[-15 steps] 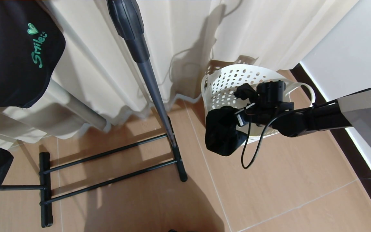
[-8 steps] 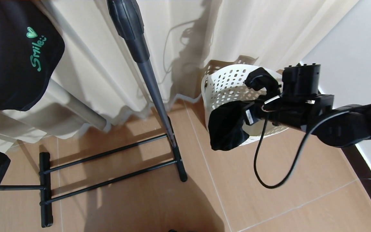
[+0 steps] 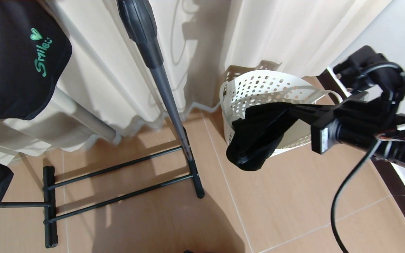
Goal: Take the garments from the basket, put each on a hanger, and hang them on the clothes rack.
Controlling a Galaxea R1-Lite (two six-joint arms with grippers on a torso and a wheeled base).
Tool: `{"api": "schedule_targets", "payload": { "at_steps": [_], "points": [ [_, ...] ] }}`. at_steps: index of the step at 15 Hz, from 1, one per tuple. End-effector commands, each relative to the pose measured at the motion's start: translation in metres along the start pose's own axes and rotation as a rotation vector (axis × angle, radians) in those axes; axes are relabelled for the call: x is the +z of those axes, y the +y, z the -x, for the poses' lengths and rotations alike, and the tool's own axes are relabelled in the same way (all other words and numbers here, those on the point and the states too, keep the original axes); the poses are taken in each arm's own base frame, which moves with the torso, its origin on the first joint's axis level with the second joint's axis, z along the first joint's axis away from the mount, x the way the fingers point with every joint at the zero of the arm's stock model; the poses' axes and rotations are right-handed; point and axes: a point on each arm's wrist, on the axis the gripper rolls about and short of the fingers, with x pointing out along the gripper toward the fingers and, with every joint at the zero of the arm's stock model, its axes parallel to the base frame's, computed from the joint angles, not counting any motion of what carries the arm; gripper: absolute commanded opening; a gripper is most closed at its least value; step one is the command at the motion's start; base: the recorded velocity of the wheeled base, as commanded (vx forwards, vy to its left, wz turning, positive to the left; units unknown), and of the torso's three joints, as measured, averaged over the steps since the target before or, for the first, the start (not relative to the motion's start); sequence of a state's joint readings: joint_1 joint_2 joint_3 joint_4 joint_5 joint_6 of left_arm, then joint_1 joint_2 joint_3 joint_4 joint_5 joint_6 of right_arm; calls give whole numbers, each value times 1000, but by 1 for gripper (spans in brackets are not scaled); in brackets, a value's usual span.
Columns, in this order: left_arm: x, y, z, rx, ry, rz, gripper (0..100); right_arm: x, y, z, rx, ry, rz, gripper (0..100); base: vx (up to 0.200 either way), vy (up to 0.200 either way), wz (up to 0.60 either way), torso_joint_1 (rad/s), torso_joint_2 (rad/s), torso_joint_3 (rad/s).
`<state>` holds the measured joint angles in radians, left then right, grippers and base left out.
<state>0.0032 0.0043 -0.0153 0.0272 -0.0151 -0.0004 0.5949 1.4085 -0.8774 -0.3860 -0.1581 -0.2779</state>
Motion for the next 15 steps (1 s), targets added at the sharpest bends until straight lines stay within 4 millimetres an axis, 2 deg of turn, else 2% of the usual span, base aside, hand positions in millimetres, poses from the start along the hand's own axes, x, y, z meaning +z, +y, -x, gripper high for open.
{"api": "schedule_targets", "payload": {
  "at_steps": [1,3,5,15],
  "points": [
    [0,0,0,0,1,0,100,3,-3,50,2,-87,-11,0,0,0,0,0,0,0],
    [0,0,0,0,1,0,100,-4,-7,78,1,-121,-44,0,0,0,0,0,0,0],
    [0,0,0,0,1,0,100,-10,-8,91,9,-134,-107,0,0,0,0,0,2,129],
    [0,0,0,-3,2,0,100,-21,-9,81,1,-77,-106,0,0,0,0,5,-14,184]
  ]
}}
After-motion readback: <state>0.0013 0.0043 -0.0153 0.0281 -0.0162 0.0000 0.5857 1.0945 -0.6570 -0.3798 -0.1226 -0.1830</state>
